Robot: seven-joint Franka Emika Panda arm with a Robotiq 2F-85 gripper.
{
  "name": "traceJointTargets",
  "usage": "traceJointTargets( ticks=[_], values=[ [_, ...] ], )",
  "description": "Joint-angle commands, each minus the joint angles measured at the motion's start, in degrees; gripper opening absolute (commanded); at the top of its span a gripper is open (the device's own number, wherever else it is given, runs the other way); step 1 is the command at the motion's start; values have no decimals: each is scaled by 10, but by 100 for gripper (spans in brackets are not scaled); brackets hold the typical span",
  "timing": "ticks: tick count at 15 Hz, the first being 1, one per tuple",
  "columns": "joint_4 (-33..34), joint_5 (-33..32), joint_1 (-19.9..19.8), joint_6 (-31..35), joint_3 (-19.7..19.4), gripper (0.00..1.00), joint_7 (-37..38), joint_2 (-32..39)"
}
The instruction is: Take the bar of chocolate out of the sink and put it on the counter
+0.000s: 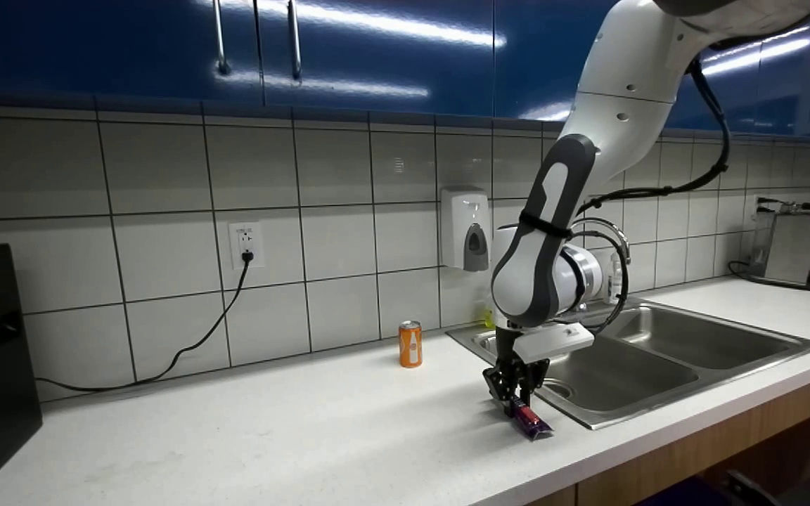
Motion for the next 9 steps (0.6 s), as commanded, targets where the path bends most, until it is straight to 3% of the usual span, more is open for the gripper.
traceJointTargets(
  ticks=[1,2,3,8,9],
  values=[
    [6,6,4,-1,0,10,-5,5],
    [5,8,3,0,1,60,-4,5],
    [5,9,3,0,1,61,-4,6],
    [-1,16,0,-4,1,98,-2,-3],
    [-3,20,0,-6,2,100,-2,-8]
  ],
)
